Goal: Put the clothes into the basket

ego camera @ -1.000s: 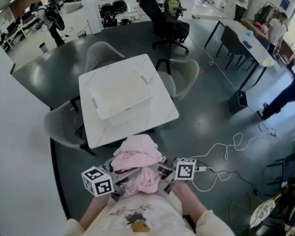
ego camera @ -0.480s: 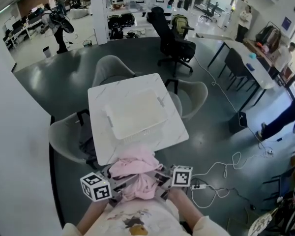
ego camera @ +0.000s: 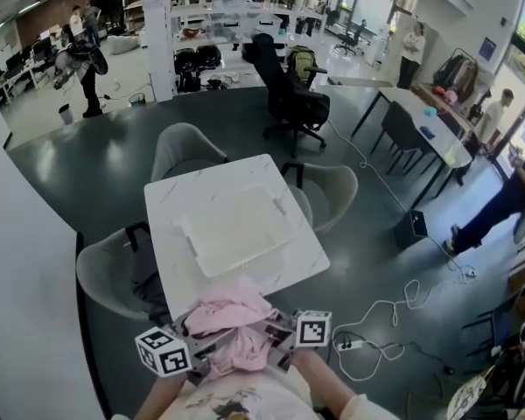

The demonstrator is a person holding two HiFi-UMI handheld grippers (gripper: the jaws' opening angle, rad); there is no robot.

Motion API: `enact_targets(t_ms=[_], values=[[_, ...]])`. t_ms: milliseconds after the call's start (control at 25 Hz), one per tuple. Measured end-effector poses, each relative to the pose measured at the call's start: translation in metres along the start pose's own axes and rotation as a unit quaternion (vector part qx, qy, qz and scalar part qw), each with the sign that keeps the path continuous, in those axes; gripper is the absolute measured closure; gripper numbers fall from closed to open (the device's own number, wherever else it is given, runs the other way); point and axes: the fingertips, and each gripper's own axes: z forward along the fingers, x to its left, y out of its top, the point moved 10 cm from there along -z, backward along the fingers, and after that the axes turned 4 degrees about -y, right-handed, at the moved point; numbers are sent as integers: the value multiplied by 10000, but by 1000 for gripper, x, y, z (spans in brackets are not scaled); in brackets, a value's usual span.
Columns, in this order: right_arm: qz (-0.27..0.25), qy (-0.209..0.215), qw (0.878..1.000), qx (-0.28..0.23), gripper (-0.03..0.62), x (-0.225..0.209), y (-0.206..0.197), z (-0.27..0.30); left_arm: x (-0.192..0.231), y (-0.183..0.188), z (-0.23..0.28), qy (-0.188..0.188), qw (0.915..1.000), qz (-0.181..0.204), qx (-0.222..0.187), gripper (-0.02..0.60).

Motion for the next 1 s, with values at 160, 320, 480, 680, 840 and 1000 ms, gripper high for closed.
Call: enact_targets(t_ms=[160, 320, 480, 680, 840, 1000], values=[[122, -102, 9999, -38, 258, -11, 7, 6, 15, 6, 9, -77, 9999, -110, 49, 186], [62, -112, 9999, 43, 258, -28, 30, 16, 33, 18, 23, -30, 10000, -67, -13, 186], [100, 39, 9997, 201, 258, -48, 59, 40, 57, 39, 35, 152, 9998, -40, -129, 186], [19, 193, 9989, 420, 258, -62, 104, 65, 77, 69, 56, 331, 9989, -13, -326, 186], [-32, 294, 9983, 499, 258, -71, 139, 79, 90, 94, 75, 393, 9984, 47, -414, 186], [12, 384, 9978, 535, 258, -75, 165, 95, 101, 117, 86, 472, 9976, 60, -496, 186]])
